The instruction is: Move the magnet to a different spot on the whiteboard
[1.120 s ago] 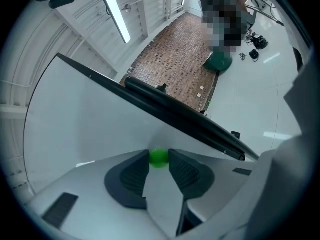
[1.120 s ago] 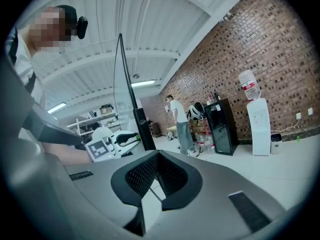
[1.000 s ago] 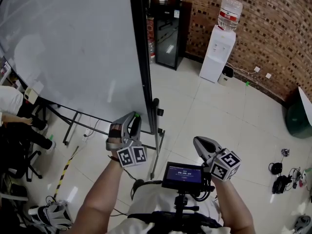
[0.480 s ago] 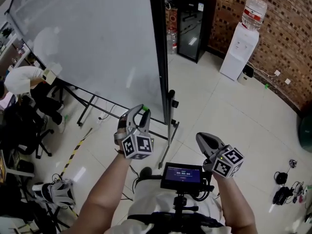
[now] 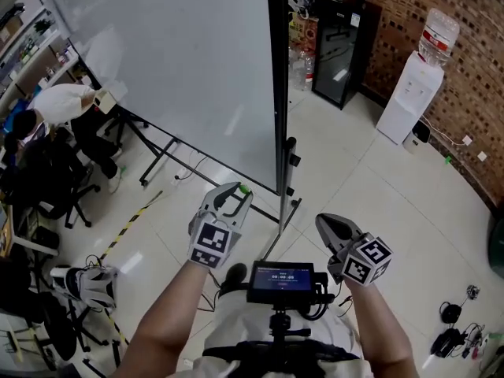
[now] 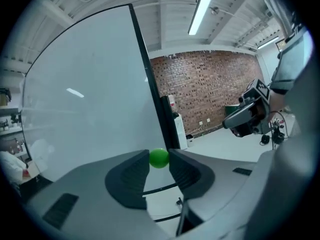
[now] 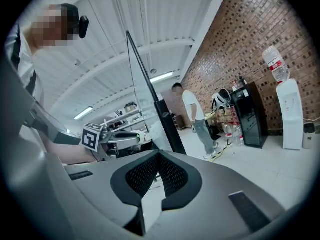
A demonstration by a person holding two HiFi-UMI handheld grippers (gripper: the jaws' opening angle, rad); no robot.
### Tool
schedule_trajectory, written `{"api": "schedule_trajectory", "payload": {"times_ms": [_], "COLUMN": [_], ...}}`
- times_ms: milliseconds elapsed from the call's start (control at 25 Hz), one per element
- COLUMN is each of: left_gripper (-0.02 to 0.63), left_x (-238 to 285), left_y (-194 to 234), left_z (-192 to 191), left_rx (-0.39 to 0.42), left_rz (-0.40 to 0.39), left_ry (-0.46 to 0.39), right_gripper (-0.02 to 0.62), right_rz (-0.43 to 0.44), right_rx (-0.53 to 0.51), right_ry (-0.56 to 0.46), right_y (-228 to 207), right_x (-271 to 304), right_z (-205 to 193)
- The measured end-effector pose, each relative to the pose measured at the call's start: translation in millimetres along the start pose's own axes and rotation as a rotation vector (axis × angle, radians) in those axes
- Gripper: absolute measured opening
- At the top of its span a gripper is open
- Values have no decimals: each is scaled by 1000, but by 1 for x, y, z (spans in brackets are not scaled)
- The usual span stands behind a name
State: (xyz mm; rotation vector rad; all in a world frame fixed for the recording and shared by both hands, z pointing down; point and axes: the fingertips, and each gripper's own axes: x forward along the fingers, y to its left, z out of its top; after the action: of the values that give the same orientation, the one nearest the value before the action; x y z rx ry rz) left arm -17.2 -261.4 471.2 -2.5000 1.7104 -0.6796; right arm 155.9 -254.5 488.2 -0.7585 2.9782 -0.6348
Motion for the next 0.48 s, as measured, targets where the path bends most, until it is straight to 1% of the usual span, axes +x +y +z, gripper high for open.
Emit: {"api": "schedule_trajectory", "payload": {"times_ms": [40,80,200,240,280,320,360,480], "left_gripper": [133,133,133,133,133,133,133,133], "left_x": [-6,-13,-31,-37,-43,-50,-55,-69], "left_y": [-3,-6,-11,-13,-16,-20,-26,-43], "left_z": [-3,-7,-21,-25,-29,-33,-36,-42], "left_rx": [-40,-103,-379,-457,-516,-555,-578,-591], "left_rz": [-6,-12,-36,-44,-51,-60,-68,-90], "left_ry": [-3,-8,-58,-81,-100,-114,-123,-121], "right_gripper": [11,11,11,11,11,11,11,11], "right_rz": [9,16,38,44,50,56,60,69], "right_rx": [-2,-4,-6,-7,-5,-1,3,12], "right_ry": [1,1,-4,-6,-7,-7,-7,-6], "right_y": [2,3,9,11,13,15,17,21], "right_x": [-3,-6,-14,-17,-19,-22,-25,-34], "right_z": [-2,-4,-5,-6,-7,-9,-11,-16]}}
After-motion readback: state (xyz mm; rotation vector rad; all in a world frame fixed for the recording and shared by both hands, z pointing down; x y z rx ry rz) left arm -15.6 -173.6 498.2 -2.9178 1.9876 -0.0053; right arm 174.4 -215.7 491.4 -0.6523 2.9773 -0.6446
